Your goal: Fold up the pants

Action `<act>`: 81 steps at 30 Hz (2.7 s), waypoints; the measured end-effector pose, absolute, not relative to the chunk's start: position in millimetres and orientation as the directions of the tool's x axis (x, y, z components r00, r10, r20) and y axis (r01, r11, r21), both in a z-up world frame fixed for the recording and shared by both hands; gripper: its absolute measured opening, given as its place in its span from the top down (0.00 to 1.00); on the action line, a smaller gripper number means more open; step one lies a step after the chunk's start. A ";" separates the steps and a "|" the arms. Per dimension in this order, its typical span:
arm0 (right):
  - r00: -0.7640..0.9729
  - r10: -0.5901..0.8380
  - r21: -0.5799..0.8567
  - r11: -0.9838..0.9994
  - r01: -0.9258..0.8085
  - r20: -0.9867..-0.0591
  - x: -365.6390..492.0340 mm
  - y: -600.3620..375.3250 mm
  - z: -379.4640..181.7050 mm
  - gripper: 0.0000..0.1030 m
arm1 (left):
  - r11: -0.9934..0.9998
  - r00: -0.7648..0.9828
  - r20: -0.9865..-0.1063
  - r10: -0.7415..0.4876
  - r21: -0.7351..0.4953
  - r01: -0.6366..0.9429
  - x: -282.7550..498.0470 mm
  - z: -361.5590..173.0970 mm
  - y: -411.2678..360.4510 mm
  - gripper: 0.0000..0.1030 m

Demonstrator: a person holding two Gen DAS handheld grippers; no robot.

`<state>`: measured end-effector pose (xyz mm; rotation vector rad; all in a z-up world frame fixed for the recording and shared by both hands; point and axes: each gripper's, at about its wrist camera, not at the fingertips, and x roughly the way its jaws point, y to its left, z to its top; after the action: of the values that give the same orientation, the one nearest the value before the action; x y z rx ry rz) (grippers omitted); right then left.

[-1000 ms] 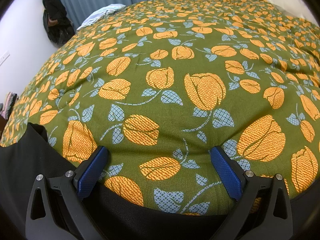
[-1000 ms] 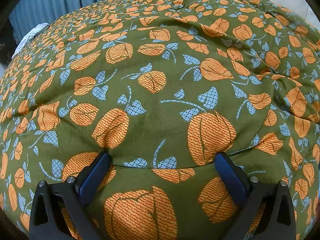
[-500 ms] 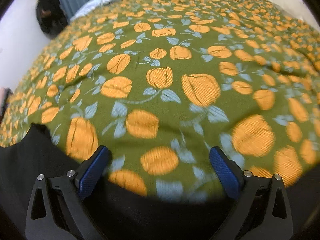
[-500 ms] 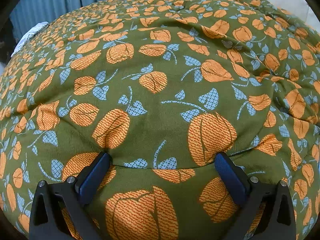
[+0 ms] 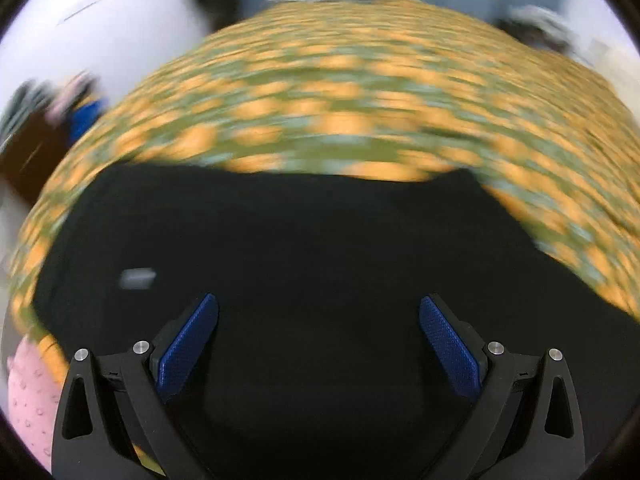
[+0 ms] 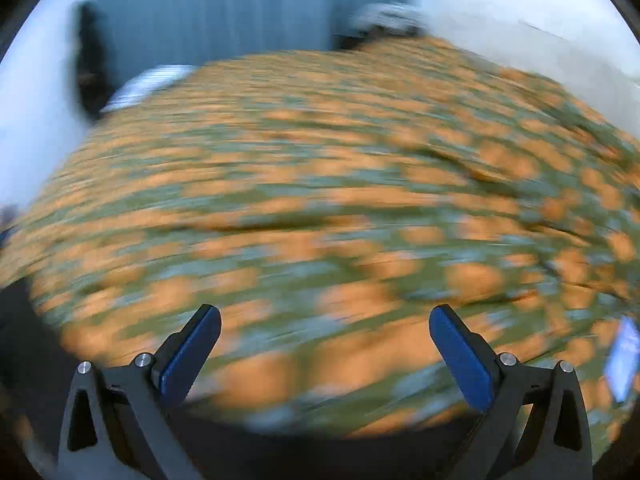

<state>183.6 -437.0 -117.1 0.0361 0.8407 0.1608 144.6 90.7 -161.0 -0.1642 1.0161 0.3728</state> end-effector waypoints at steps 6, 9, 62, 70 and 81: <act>0.557 0.264 0.183 0.963 -0.197 -0.787 126.2 -325.4 -171.8 0.00 | 0.943 0.471 -0.830 0.298 0.177 -0.283 127.7 -175.0 61.3 0.01; 0.486 0.184 0.143 0.982 -0.121 -0.855 116.5 -308.6 -214.3 0.00 | 0.941 0.464 -0.841 0.278 0.141 -0.308 124.2 -175.2 59.3 0.01; 0.453 0.425 0.509 0.858 0.076 -0.784 113.3 -642.0 -190.5 0.24 | 0.953 0.452 -0.858 0.244 0.126 -0.274 112.4 -174.3 62.3 0.01; 0.474 0.256 0.298 0.954 0.016 -0.843 124.3 -619.2 -170.3 0.25 | 0.951 0.449 -0.857 0.254 0.136 -0.278 113.0 -174.6 61.6 0.01; 0.420 0.382 0.373 0.922 -0.107 -0.823 124.9 -623.7 -175.2 0.25 | 0.950 0.451 -0.853 0.261 0.143 -0.278 110.6 -175.8 59.9 0.01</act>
<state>124.9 -623.7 -175.2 0.2813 1.0986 0.3117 110.6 59.9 -175.8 -0.0181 1.0513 0.3327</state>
